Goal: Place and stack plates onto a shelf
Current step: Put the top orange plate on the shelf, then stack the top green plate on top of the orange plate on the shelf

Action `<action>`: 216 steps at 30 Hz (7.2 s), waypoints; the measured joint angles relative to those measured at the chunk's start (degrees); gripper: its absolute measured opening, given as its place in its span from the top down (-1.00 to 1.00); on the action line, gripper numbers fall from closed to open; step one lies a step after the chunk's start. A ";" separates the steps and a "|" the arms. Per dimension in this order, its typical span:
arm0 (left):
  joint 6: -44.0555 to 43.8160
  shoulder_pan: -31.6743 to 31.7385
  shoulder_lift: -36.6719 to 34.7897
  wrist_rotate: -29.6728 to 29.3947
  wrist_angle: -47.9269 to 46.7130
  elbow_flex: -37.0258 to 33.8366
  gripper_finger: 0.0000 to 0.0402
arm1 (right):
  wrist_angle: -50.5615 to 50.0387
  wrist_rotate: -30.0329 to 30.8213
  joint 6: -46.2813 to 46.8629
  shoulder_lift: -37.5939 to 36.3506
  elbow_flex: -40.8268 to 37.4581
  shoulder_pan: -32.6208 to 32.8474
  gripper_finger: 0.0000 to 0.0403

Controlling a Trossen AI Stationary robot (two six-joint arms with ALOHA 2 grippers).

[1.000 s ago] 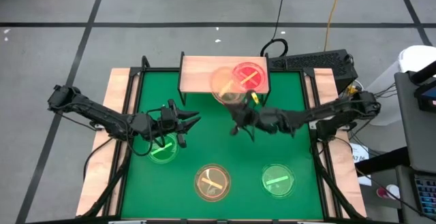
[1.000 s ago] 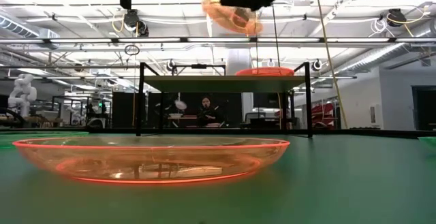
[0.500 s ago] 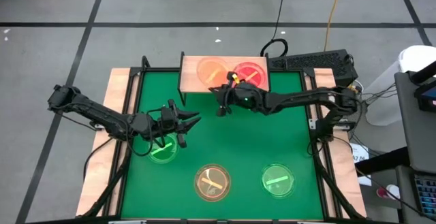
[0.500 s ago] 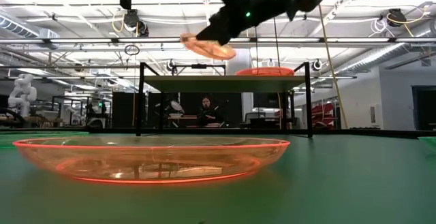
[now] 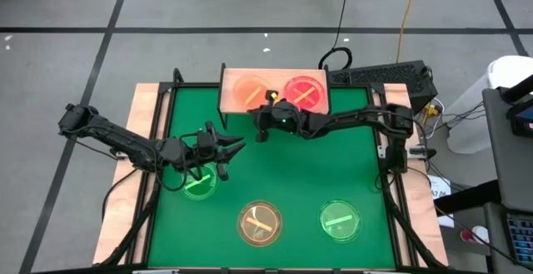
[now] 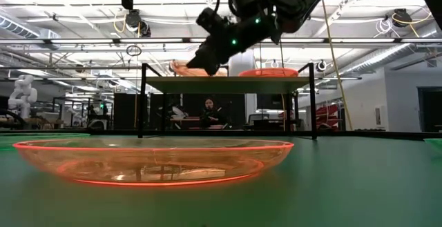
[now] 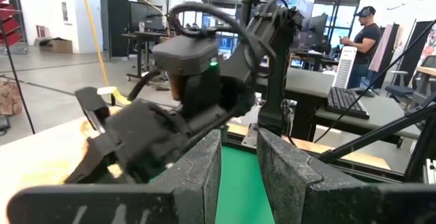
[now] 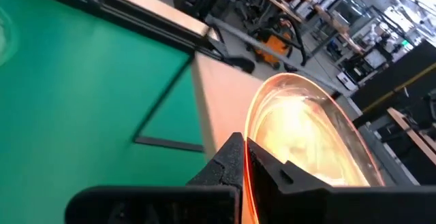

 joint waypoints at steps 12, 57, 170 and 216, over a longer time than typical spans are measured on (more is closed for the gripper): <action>-0.23 0.00 -0.01 0.00 0.07 0.00 0.49 | 5.20 -0.06 -0.25 1.17 0.00 -1.51 0.95; -34.60 -6.01 10.13 21.64 -44.68 5.09 0.49 | -19.31 21.42 29.98 -44.32 -34.83 43.90 0.41; 29.87 30.43 23.09 18.80 -75.70 45.88 0.87 | 6.20 23.17 21.38 -45.41 -39.30 43.95 0.41; 25.16 32.72 23.04 16.98 -74.44 45.90 0.87 | 3.18 22.60 19.82 -45.41 -39.30 42.79 0.41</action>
